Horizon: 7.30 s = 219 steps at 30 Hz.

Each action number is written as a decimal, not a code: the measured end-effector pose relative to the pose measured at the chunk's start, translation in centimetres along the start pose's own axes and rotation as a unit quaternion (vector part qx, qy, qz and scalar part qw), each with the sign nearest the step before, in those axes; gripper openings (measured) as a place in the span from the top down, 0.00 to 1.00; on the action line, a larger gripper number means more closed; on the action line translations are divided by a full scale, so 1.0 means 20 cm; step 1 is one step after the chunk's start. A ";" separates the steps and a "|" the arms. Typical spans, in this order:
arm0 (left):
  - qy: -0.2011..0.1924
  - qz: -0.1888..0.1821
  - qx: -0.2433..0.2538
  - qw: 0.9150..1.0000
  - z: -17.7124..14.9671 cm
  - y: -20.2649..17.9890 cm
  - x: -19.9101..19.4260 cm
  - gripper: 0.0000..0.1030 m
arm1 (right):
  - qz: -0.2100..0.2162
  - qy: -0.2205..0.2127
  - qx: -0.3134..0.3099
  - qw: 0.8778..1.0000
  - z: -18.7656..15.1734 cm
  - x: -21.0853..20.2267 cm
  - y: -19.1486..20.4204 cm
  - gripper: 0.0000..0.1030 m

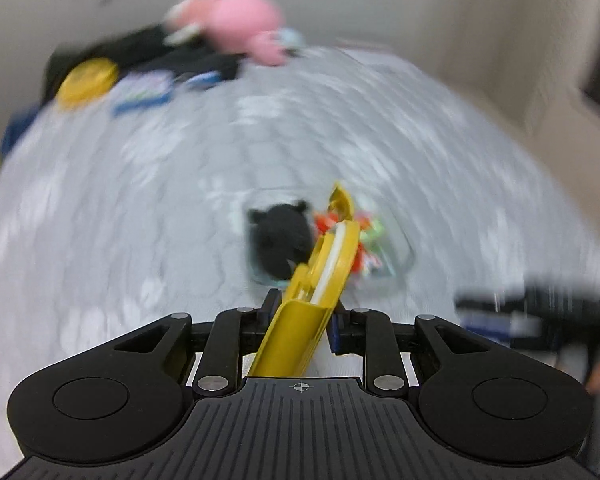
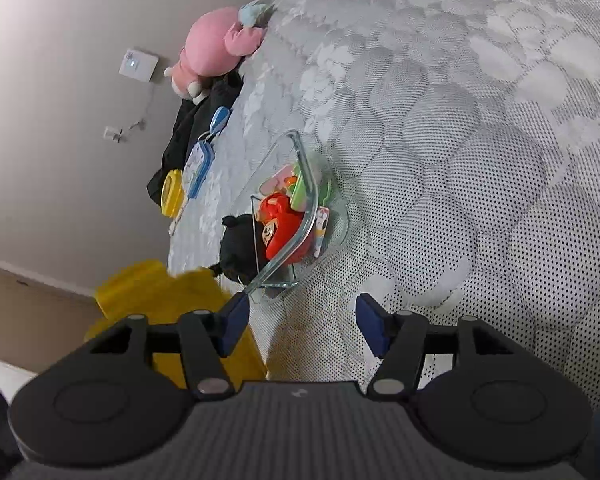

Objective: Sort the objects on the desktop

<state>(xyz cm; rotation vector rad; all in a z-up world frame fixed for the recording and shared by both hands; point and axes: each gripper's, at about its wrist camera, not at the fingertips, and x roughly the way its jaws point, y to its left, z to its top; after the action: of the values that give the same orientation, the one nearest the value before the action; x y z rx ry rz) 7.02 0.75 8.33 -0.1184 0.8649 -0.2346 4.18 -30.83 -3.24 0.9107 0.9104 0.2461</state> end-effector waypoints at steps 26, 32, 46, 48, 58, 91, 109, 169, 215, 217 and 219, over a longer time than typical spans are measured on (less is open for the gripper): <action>0.010 -0.033 -0.417 0.908 -0.37 0.97 0.19 0.69 | 0.030 0.208 0.172 0.962 -0.60 0.47 0.21 0.27; 0.013 -0.037 -0.424 0.905 -0.38 0.98 0.21 0.67 | 0.022 0.220 0.246 0.944 -0.73 0.64 0.27 0.28; 0.024 -0.080 -0.493 0.866 -0.45 1.10 0.26 0.35 | -0.014 0.117 0.122 0.986 -0.57 0.61 0.41 0.61; 0.040 -0.095 -0.474 0.874 -0.43 1.07 0.28 0.34 | -0.022 0.088 0.079 0.993 -0.51 0.56 0.45 0.63; 0.083 -0.086 -0.410 0.904 -0.40 0.95 0.34 0.59 | -0.037 0.039 0.065 0.996 -0.42 0.52 0.41 0.38; -0.012 -0.147 -0.185 0.972 -0.01 0.31 0.70 0.47 | -0.092 -0.143 -0.197 0.966 0.34 0.41 0.20 0.59; -0.016 -0.143 -0.267 0.953 0.09 0.56 0.77 0.29 | -0.076 -0.072 -0.072 0.992 0.29 0.44 0.09 0.41; 0.051 -0.121 -0.224 0.966 0.09 0.55 0.84 0.16 | -0.127 -0.155 -0.265 0.943 0.18 0.51 0.29 0.63; 0.034 -0.159 -0.287 0.944 0.12 0.71 0.81 0.26 | -0.125 -0.170 -0.345 0.915 0.07 0.57 0.69 0.79; 0.041 -0.154 -0.280 0.947 0.11 0.68 0.84 0.26 | -0.150 -0.187 -0.314 0.919 0.15 0.48 0.57 0.65; 0.041 -0.147 -0.270 0.951 0.11 0.66 0.85 0.25 | -0.167 -0.189 -0.271 0.929 0.22 0.41 0.43 0.64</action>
<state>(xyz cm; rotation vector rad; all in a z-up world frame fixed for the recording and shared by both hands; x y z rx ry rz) 21.35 9.28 -5.35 -0.7579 0.9759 -0.2777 14.13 -23.61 -0.20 0.2624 0.5751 0.0176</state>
